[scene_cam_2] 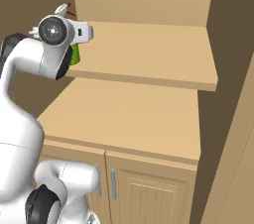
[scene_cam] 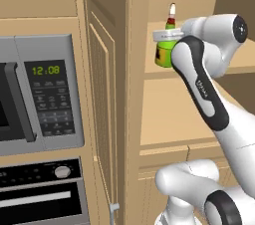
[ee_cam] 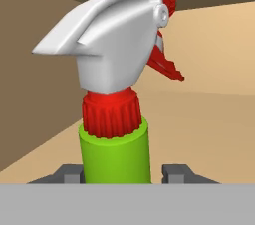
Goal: Move the cutting board and knife to the sink. Then move spray from the cabinet to the counter.
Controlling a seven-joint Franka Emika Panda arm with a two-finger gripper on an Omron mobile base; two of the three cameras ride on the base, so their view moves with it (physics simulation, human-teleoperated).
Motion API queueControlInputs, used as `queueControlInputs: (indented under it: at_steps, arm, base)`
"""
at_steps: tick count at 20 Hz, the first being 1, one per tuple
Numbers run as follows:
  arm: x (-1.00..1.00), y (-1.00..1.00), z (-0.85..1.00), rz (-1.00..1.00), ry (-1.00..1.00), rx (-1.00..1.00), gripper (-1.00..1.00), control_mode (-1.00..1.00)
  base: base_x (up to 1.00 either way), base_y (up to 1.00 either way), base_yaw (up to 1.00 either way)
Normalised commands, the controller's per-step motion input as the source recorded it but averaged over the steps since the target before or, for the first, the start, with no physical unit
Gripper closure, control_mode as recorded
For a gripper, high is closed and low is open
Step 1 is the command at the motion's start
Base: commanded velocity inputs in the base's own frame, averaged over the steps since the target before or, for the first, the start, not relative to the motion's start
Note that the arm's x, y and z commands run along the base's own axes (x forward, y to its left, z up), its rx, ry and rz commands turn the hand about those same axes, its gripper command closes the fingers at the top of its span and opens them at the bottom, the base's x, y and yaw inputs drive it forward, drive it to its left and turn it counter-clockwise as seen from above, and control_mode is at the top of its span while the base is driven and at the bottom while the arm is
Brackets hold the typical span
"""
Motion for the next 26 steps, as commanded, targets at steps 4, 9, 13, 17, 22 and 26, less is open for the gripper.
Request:
queueControlInputs:
  at_steps: [4,9,13,17,22,26]
  arm:
    - [-0.94,-0.22,0.00,0.00,0.00,0.00,1.00,-1.00]
    - [-0.94,-0.14,-0.01,-0.04,0.00,0.00,1.00,-1.00]
    - [-0.93,-0.09,-0.11,-0.04,0.00,0.00,1.00,-1.00]
    - [-0.81,-0.11,-0.28,-0.05,0.01,0.00,1.00,-1.00]
    - [-0.53,-0.02,-0.49,-0.03,0.13,-0.01,1.00,-1.00]
    - [-0.36,0.00,-0.52,-0.03,0.22,-0.03,1.00,-1.00]
  base:
    - [0.00,0.00,0.00]
    - [0.00,0.00,0.00]
    - [0.00,0.00,0.00]
    - [0.00,0.00,0.00]
    - [0.00,0.00,0.00]
    - [0.00,0.00,0.00]
